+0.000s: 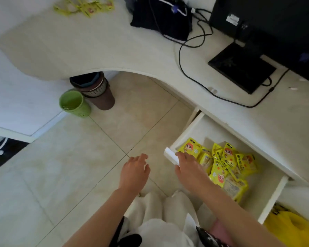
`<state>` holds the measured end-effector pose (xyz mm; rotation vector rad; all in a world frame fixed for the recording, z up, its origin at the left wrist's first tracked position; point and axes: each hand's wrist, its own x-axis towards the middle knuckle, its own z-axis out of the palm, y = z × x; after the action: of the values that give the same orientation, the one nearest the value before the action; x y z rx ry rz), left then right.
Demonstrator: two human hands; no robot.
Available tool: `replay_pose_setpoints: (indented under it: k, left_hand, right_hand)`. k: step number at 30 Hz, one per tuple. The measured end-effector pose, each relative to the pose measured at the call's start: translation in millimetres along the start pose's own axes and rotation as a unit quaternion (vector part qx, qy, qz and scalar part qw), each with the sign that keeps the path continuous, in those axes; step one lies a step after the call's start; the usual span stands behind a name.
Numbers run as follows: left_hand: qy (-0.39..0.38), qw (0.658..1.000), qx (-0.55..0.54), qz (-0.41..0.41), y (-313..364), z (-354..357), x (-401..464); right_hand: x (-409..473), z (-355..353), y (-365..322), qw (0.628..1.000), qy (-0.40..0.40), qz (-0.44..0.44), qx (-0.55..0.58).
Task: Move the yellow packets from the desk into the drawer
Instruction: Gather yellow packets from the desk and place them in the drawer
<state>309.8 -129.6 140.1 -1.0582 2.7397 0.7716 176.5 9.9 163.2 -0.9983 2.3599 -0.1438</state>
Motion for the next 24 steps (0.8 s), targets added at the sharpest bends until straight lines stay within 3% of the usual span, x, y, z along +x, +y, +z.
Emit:
replay_pose_setpoints:
  k: [12, 24]
  left_hand:
    - [0.066, 0.993, 0.02, -0.091, -156.7, -86.9, -6.6]
    - [0.111, 0.987, 0.035, -0.111, -237.9, -171.8, 61.0]
  right_hand:
    - [55.6, 18.3, -177.0, 0.994, -0.038, -0.099, 0.002]
    - [155.5, -27.9, -273.8, 0.989, 0.01, -0.147, -0.019]
